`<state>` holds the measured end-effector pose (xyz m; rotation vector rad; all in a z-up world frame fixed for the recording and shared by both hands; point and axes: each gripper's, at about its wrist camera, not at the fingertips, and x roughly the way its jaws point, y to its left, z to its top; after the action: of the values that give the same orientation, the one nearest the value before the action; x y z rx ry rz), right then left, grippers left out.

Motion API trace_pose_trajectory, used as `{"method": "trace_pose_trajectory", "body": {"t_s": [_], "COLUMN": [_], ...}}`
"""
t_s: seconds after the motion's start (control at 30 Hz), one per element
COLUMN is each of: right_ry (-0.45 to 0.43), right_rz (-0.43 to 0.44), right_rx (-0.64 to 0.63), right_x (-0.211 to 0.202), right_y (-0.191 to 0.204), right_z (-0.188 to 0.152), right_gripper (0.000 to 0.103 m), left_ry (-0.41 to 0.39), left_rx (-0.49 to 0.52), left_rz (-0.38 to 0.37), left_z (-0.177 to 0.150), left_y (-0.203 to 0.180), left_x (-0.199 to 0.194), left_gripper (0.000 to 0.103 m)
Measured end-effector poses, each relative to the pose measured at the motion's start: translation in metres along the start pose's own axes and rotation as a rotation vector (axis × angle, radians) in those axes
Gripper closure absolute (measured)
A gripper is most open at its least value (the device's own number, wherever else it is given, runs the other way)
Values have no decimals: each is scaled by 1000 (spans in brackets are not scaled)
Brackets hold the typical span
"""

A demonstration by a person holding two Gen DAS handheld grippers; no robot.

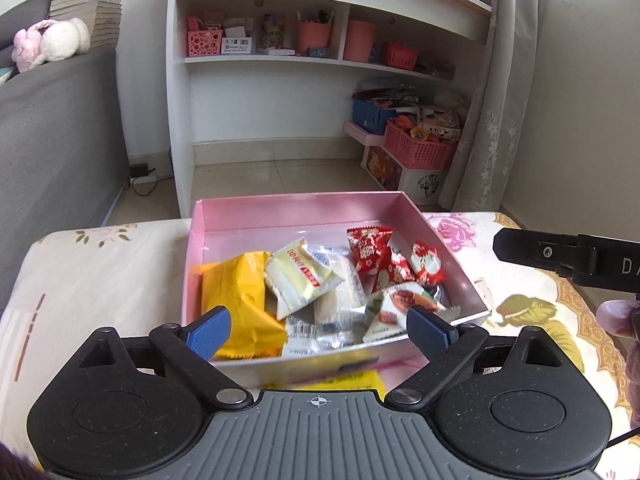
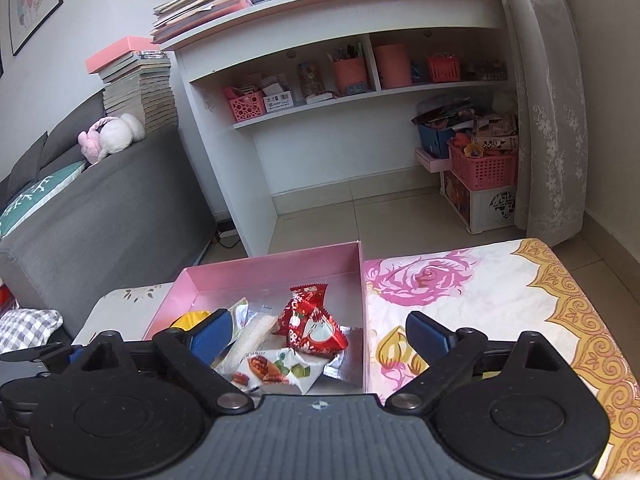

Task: Organize snacks
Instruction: 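Move both open grippers back over the remaining snacks on the bedspread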

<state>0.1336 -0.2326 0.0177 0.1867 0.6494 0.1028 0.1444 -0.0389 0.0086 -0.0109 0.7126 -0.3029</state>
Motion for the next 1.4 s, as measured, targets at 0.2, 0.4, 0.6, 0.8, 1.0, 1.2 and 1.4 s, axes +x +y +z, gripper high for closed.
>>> {"method": "trace_pose_trajectory", "body": {"t_s": [0.2,0.4,0.6,0.8,1.0,1.2,1.4], "right_ry": [15,14,13,58,84,95,85], "right_rz": [4,-20,-40,-60,-62,-23,60], "right_rx": [-8,-56,-35,-71,-153,-278,-399], "right_x": [-14,-27,-35,-32,-30,-31,-30], "right_y": [6,14,9,5,8,18,37], "right_z": [-9,-22,-40,-56,-68,-84,-93], "right_gripper": [13,10,9,9,9,9,9], "left_ry": [12,44,67,96,117,134,138], "left_rx": [-5,-49,-49,20,54,136,165], "left_rz": [12,18,53,104,121,123,104], "left_z": [-13,-29,-48,-62,-75,-90,-97], "left_y": [4,16,33,51,77,100,112], "left_x": [-21,-38,-50,-54,-54,-50,-48], "left_gripper": [6,6,5,5,5,5,5]}}
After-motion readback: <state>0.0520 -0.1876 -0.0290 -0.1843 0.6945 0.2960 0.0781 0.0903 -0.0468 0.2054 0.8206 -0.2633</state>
